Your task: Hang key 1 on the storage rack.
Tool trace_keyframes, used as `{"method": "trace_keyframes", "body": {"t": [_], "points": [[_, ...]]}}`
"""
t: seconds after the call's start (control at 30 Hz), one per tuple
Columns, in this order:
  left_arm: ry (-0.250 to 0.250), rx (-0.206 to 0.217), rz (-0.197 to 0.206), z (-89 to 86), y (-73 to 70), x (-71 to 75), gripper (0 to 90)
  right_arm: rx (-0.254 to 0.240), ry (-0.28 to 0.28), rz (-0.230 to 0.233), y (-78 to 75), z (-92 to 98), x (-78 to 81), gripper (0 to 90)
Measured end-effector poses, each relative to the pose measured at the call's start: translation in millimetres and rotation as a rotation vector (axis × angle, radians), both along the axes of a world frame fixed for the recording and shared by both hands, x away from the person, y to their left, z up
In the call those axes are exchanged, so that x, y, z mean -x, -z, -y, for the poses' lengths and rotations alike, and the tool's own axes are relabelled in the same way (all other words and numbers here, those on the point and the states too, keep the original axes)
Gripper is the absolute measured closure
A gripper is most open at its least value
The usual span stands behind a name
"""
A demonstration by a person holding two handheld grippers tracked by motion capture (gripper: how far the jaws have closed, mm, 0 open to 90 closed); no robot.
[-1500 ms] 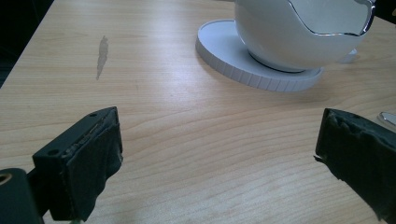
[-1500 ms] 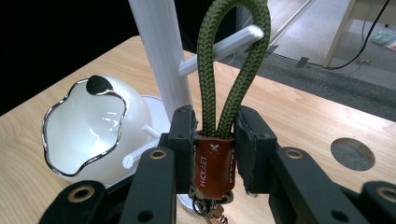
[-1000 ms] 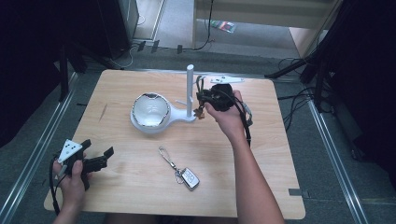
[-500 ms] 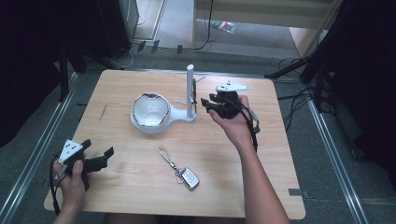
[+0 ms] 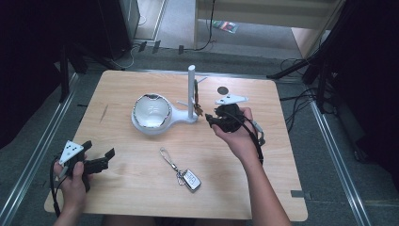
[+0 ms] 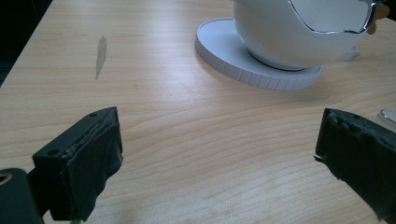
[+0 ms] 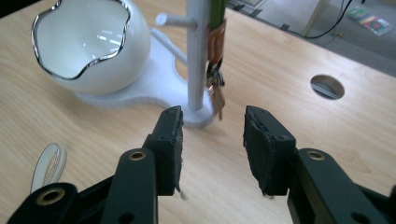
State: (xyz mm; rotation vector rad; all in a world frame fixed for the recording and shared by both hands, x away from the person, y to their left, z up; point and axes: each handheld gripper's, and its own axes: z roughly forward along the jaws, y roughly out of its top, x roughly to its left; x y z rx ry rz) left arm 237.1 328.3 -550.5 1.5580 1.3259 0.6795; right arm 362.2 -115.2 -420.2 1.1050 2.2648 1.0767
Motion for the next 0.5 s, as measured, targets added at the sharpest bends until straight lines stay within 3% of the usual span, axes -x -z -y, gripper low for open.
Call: {"method": "trace_keyframes", "body": {"t": [0.5], "points": [[0.001,-0.001,0.0,-0.2,0.0,0.1,1.2,0.12,-0.052,-0.088,16.8,-21.7,20.2,56.0]]}}
